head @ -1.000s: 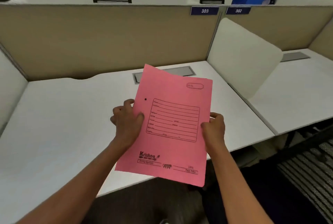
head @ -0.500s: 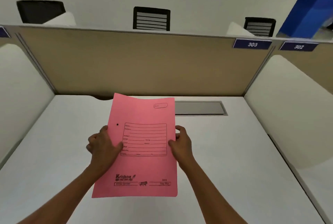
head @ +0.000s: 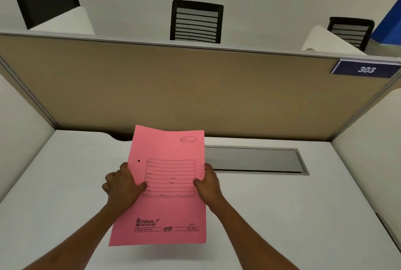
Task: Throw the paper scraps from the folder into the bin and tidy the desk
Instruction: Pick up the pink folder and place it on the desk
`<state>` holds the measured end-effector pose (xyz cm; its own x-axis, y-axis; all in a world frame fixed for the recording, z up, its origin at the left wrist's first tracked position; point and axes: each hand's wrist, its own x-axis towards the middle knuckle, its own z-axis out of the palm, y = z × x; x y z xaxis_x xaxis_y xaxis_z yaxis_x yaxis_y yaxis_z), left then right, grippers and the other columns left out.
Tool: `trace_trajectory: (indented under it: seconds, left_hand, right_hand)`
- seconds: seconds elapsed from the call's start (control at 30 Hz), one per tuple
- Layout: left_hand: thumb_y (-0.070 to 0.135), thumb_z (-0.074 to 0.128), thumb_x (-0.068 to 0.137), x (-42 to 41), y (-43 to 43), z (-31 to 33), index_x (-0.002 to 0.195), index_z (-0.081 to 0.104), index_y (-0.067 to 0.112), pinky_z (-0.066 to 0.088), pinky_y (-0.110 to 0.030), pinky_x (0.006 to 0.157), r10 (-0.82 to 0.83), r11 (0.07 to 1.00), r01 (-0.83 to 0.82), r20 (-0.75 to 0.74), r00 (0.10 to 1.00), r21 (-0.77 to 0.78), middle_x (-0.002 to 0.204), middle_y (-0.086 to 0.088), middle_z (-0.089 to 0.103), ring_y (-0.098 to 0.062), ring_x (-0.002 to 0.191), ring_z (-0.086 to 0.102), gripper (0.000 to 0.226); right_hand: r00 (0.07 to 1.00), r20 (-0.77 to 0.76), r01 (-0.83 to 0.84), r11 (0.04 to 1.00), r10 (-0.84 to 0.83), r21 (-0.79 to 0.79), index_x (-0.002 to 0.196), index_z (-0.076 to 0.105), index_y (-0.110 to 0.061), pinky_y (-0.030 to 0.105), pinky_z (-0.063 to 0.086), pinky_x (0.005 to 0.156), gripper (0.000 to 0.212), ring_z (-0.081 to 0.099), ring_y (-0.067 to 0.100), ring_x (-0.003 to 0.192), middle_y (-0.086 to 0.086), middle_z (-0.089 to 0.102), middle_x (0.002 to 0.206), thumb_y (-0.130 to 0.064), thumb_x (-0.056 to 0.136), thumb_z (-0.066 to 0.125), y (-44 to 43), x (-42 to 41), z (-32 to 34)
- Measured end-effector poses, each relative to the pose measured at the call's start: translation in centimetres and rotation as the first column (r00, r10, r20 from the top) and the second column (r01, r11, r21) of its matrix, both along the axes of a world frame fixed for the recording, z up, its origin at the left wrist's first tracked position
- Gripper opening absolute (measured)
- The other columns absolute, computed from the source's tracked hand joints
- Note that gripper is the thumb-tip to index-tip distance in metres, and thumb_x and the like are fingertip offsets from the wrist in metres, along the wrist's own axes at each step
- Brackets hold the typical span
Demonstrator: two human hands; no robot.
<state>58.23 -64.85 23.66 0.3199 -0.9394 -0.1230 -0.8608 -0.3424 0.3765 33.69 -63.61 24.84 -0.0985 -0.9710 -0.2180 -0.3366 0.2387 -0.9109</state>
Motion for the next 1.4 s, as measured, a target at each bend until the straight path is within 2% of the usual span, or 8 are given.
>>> trace_trajectory:
  seconds: [0.13, 0.27, 0.4, 0.53, 0.63, 1.07, 1.3, 1.4]
  left_hand:
    - [0.045, 0.077, 0.064, 1.3, -4.6, -3.3, 0.118, 0.037, 0.013, 0.037, -0.048, 0.084, -0.001, 0.998, 0.0, 0.018, 1.0, 0.066, 0.107, -0.014, 0.057, -0.037, 0.105, 0.045, 0.074]
    - [0.045, 0.076, 0.066, 2.0, -7.9, -6.3, 0.119, 0.037, 0.013, 0.038, -0.049, 0.086, 0.006, 0.993, -0.008, 0.019, 1.0, 0.122, 0.11, -0.013, 0.057, -0.036, 0.107, 0.046, 0.073]
    - [0.047, 0.074, 0.067, 2.5, -10.1, -8.7, 0.121, 0.036, 0.016, 0.038, -0.05, 0.087, -0.011, 0.989, 0.009, 0.015, 1.0, 0.146, 0.111, -0.01, 0.058, -0.035, 0.108, 0.047, 0.073]
    - [0.053, 0.068, 0.068, 2.6, -11.2, -10.3, 0.12, 0.037, 0.021, 0.039, -0.051, 0.088, -0.062, 0.987, 0.061, 0.004, 0.998, 0.146, 0.108, -0.005, 0.059, -0.032, 0.108, 0.048, 0.068]
    - [0.057, 0.064, 0.065, 2.4, -11.5, -11.3, 0.121, 0.035, 0.023, 0.04, -0.052, 0.088, -0.122, 0.98, 0.115, 0.032, 0.992, 0.164, 0.106, -0.003, 0.059, -0.03, 0.106, 0.049, 0.072]
    - [0.057, 0.053, 0.078, 1.1, -11.4, -11.6, 0.141, 0.024, 0.015, 0.037, -0.053, 0.098, -0.244, 0.959, 0.203, 0.216, 0.945, 0.198, 0.133, -0.011, 0.048, -0.038, 0.125, 0.038, 0.081]
    - [0.047, 0.056, 0.082, -1.6, -9.9, -7.8, 0.145, 0.023, 0.009, 0.032, -0.062, 0.102, -0.323, 0.946, 0.301, 0.308, 0.895, 0.118, 0.15, -0.021, 0.029, -0.049, 0.136, 0.02, 0.081]
    - [0.04, 0.065, 0.077, -3.2, -8.4, -5.5, 0.141, 0.034, 0.004, 0.035, -0.067, 0.094, -0.353, 0.929, 0.369, 0.353, 0.866, 0.024, 0.147, -0.028, 0.032, -0.054, 0.133, 0.023, 0.08]
  right_hand:
    - [1.0, -0.012, -0.019, 1.0, 0.019, -0.005, 0.112, 0.055, -0.016, 0.027, 0.051, 0.08, 0.04, 0.061, 0.013, 0.095, 0.0, 0.064, 0.104, 0.003, 0.077, 0.05, -4.2, 1.7, -3.4]
    - [1.0, -0.011, -0.025, 0.999, 0.026, 0.028, 0.098, 0.055, -0.026, 0.01, 0.048, 0.067, 0.035, 0.061, 0.004, 0.086, -0.008, 0.064, 0.094, 0.002, 0.078, 0.052, -7.1, 3.2, -6.4]
    - [0.999, -0.05, -0.009, 0.999, 0.011, 0.038, 0.094, 0.056, -0.024, 0.006, 0.047, 0.063, 0.031, 0.06, -0.003, 0.082, -0.015, 0.06, 0.087, 0.002, 0.077, 0.053, -9.1, 4.0, -9.1]
    - [0.992, -0.128, 0.02, 0.998, -0.012, 0.065, 0.099, 0.059, -0.014, 0.029, 0.055, 0.078, 0.024, 0.061, 0.015, 0.089, -0.003, 0.063, 0.096, -0.001, 0.079, 0.055, -10.6, 4.1, -11.0]
    - [0.968, -0.249, 0.048, 0.989, -0.012, 0.137, 0.103, 0.056, -0.011, 0.041, 0.049, 0.09, 0.024, 0.052, 0.025, 0.103, 0.008, 0.056, 0.105, -0.007, 0.079, 0.057, -11.4, 4.0, -11.9]
    - [0.831, -0.547, 0.031, 0.974, 0.1, 0.226, 0.115, 0.043, -0.02, 0.05, 0.035, 0.099, 0.042, 0.032, 0.031, 0.123, 0.007, 0.038, 0.133, -0.031, 0.076, 0.053, -11.3, 4.7, -12.8]
    - [0.764, -0.641, -0.011, 0.995, 0.073, 0.1, 0.141, 0.015, -0.019, 0.055, 0.029, 0.1, 0.08, 0.02, 0.036, 0.133, 0.013, 0.024, 0.148, -0.033, 0.073, 0.054, -9.3, 4.0, -9.8]
    - [0.726, -0.686, -0.027, 0.999, 0.04, 0.029, 0.145, 0.004, -0.02, 0.06, 0.026, 0.102, 0.087, 0.012, 0.041, 0.139, 0.016, 0.017, 0.154, -0.035, 0.075, 0.054, -7.6, 3.1, -7.8]
